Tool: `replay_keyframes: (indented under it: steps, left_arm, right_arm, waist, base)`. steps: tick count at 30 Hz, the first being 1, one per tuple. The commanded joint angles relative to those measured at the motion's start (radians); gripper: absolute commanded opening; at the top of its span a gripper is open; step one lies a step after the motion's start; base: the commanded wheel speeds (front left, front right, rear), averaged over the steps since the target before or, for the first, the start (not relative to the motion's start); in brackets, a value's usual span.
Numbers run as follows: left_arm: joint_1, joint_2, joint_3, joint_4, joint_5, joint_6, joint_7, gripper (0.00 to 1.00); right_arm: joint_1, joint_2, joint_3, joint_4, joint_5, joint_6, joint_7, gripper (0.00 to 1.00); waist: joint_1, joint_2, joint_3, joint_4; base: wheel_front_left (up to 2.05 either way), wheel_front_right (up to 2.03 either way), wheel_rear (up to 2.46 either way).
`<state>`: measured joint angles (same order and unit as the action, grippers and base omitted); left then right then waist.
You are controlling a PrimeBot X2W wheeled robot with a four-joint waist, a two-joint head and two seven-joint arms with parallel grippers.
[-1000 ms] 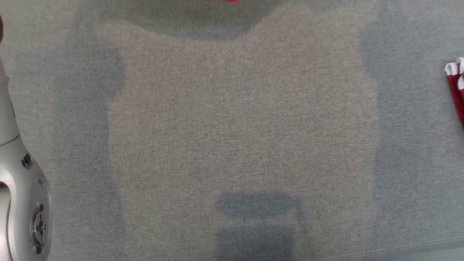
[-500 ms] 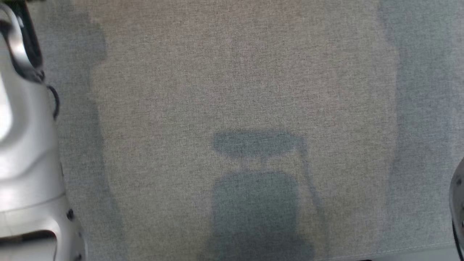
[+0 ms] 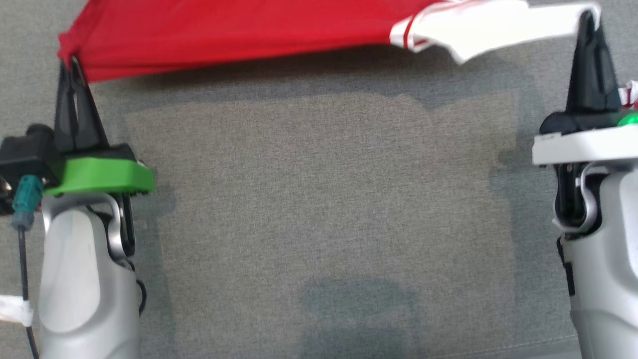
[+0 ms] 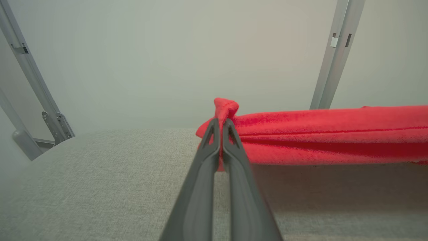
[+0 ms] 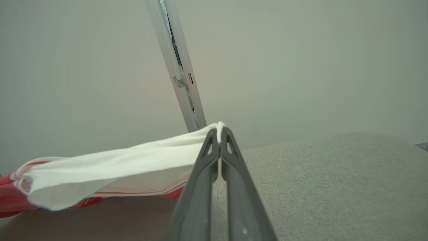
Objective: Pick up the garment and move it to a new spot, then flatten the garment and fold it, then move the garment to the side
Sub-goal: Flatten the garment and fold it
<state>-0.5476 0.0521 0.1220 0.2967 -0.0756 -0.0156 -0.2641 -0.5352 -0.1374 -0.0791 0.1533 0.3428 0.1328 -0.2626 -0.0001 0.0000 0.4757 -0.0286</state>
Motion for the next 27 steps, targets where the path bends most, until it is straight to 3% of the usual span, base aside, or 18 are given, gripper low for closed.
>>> replay_keyframes:
  steps: [1,12,27]
  left_arm:
    - [0.049,0.004,0.010,0.008,-0.001,0.002,0.000,0.00]
    - [0.307,0.002,-0.030,0.057,-0.052,0.015,0.000,0.00]
    - [0.621,0.002,-0.072,0.073,-0.149,0.066,0.000,0.00]
  right_arm:
    - [0.045,0.001,0.000,0.014,0.006,-0.004,-0.002,0.00]
    - [0.281,0.039,0.060,0.085,-0.001,-0.003,-0.002,0.00]
    - [0.553,0.007,0.131,0.119,-0.013,-0.003,-0.002,0.00]
  waist:
    - [0.0001,0.0000,-0.091,-0.019]
    - [0.0001,0.0000,-0.280,-0.037]
    - [0.0001,0.0000,-0.485,-0.055]
  base:
    - [0.00,0.00,0.00]
    - [0.00,0.00,0.00]
    - [0.00,0.00,0.00]
